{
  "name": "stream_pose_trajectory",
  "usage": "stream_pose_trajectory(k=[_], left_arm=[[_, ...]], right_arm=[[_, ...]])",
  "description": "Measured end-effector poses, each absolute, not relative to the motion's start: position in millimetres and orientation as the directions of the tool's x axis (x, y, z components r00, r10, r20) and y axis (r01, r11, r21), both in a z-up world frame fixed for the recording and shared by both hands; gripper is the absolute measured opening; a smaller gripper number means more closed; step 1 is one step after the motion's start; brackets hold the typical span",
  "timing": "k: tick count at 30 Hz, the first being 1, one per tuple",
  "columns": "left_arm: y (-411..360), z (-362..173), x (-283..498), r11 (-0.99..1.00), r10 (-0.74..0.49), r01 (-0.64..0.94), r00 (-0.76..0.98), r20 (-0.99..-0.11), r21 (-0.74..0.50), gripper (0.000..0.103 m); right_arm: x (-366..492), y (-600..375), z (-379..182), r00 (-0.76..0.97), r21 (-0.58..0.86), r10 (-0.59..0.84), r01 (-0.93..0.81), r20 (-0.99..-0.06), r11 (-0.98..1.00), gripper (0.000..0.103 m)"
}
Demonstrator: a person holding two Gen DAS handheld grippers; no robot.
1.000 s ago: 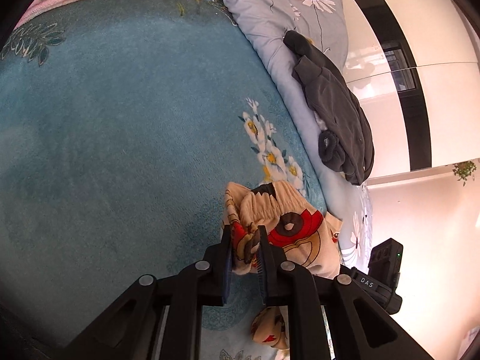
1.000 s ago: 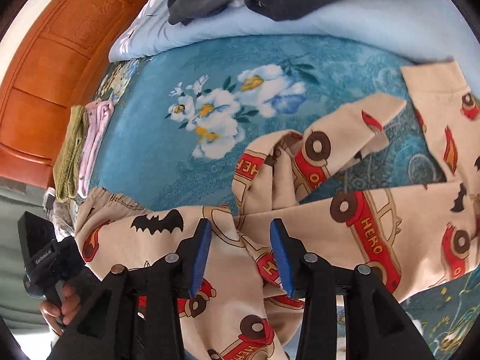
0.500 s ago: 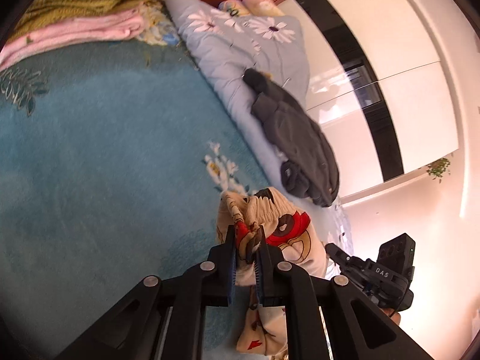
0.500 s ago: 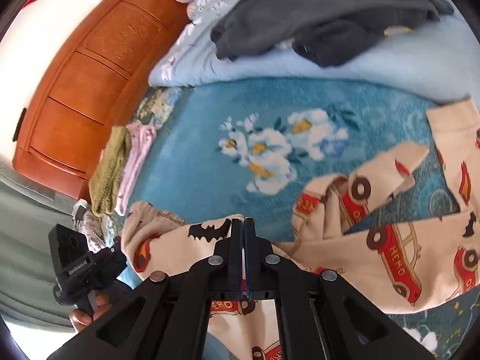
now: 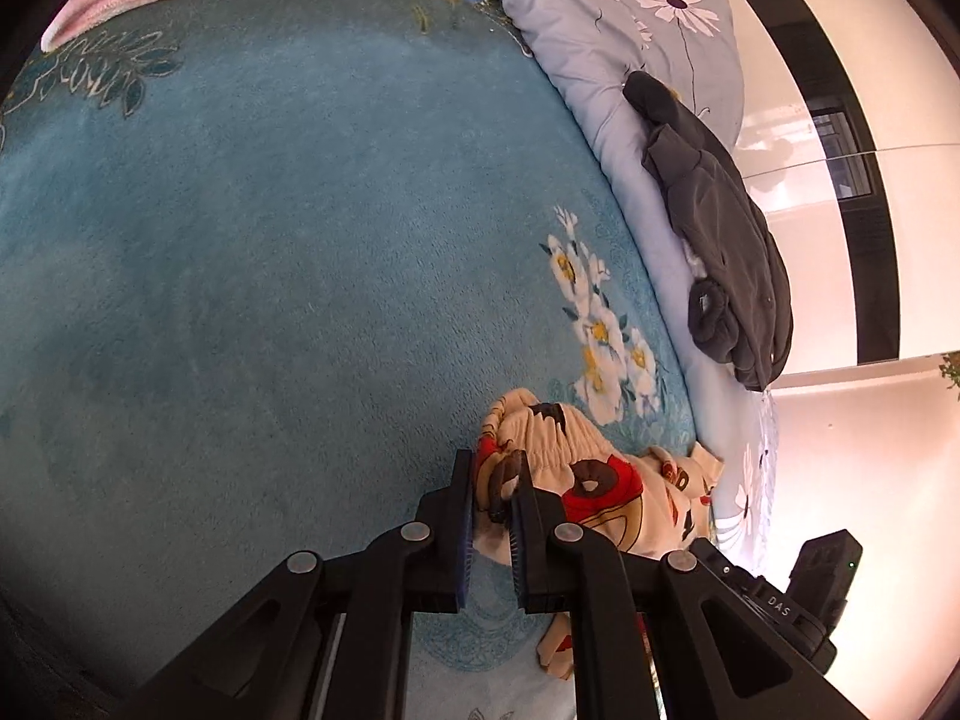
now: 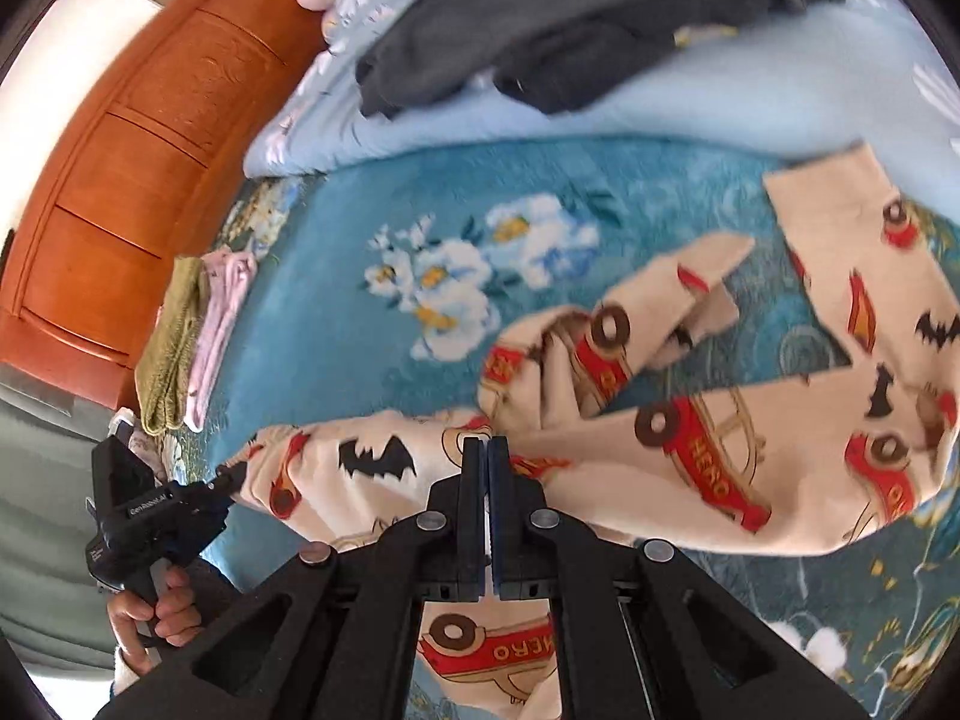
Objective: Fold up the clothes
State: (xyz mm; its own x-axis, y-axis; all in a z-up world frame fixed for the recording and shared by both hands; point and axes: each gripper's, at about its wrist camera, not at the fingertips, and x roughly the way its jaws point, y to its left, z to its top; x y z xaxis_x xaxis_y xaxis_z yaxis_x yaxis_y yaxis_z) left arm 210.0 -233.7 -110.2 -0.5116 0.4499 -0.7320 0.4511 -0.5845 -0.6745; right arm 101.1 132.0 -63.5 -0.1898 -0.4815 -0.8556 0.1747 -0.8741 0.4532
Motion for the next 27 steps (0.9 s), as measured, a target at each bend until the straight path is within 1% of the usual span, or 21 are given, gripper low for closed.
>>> stream_pose_trajectory(k=[3, 6, 7, 8, 10, 12, 16, 19, 22, 27], left_arm=[[-231.8, -111.2, 210.7, -0.587, 0.447, 0.456, -0.506, -0.737, -0.669, 0.011], [-233.4, -113.5, 209.1, -0.580, 0.444, 0.471, -0.501, -0.743, -0.665, 0.011], [-233.8, -113.7, 208.5, -0.581, 0.442, 0.474, -0.499, -0.745, -0.662, 0.011], [-233.6, -113.3, 207.6, -0.588, 0.437, 0.473, -0.496, -0.750, -0.656, 0.011], [-232.5, -112.7, 206.4, -0.603, 0.427, 0.473, -0.488, -0.761, -0.642, 0.011], [-234.5, -113.2, 206.6, -0.602, 0.422, 0.481, -0.486, -0.765, -0.638, 0.011], [-241.9, -115.3, 210.5, -0.583, 0.413, 0.504, -0.491, -0.767, -0.637, 0.011], [-240.8, -118.8, 209.1, -0.588, 0.415, 0.514, -0.471, -0.778, -0.624, 0.011], [-239.7, -122.4, 207.7, -0.594, 0.416, 0.523, -0.450, -0.790, -0.611, 0.011], [-237.9, -128.3, 205.5, -0.604, 0.418, 0.537, -0.415, -0.808, -0.589, 0.011]], right_arm=[[96.1, 124.8, -66.3, -0.175, 0.394, -0.431, 0.207, -0.885, -0.895, 0.002], [82.3, 114.9, -52.2, -0.215, 0.348, -0.406, 0.260, -0.888, -0.901, 0.003], [76.5, 109.6, -47.5, -0.224, 0.340, -0.406, 0.282, -0.886, -0.897, 0.010], [70.1, 102.5, -43.6, -0.227, 0.335, -0.410, 0.305, -0.884, -0.891, 0.024], [56.1, 82.2, -41.2, -0.217, 0.326, -0.416, 0.356, -0.883, -0.876, 0.040], [43.0, 58.3, -48.2, -0.197, 0.317, -0.420, 0.404, -0.886, -0.858, 0.041], [39.7, 20.8, -80.3, -0.089, 0.319, -0.387, 0.414, -0.918, -0.852, 0.041], [72.2, 7.9, -84.0, -0.051, 0.331, -0.406, 0.492, -0.913, -0.805, 0.041], [112.6, 10.1, -90.0, -0.013, 0.321, -0.392, 0.551, -0.920, -0.770, 0.041], [151.2, 28.6, -111.2, 0.036, 0.329, -0.369, 0.538, -0.929, -0.776, 0.041]])
